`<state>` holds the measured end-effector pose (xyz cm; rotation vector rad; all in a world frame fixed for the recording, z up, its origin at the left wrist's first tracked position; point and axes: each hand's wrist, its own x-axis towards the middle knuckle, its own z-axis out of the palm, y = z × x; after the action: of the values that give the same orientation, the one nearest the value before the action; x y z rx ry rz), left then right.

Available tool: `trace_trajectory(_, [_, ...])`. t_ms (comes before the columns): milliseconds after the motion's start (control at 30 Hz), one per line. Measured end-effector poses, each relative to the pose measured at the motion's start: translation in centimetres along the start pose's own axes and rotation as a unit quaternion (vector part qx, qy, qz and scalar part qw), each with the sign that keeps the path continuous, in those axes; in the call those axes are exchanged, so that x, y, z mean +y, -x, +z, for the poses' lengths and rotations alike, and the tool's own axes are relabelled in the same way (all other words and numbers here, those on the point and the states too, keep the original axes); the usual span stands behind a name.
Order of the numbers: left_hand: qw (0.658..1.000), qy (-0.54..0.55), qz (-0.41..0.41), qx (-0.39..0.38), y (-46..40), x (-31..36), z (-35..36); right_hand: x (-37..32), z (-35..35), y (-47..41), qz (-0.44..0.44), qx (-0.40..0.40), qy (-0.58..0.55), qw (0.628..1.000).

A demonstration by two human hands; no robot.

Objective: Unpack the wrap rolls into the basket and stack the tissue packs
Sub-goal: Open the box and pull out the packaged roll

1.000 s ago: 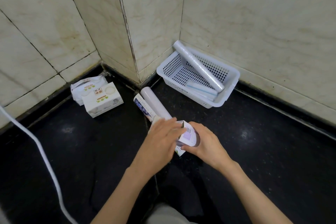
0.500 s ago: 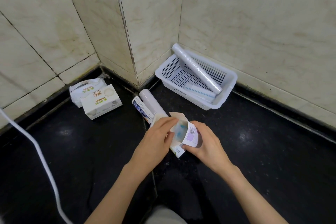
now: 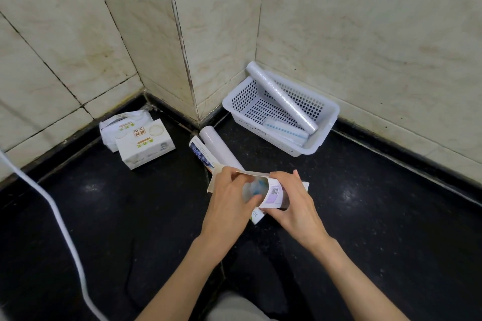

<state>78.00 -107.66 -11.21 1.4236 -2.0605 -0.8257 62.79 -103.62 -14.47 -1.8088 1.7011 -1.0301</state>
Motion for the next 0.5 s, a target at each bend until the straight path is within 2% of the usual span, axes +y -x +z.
trace_trajectory(233, [0.999,0.013,0.015,0.042,0.4,0.7,-0.1,-0.1,-0.1,0.0,0.02,0.03,-0.006,0.999])
trace_trajectory(367, [0.996,0.056,-0.047,0.058,0.7,1.4,0.1,-0.2,0.1,0.0,0.021,0.034,-0.007,0.999])
trace_trajectory(500, [0.988,0.088,-0.128,0.021,0.2,1.3,0.0,-0.3,0.4,0.3,0.017,0.029,-0.007,0.999])
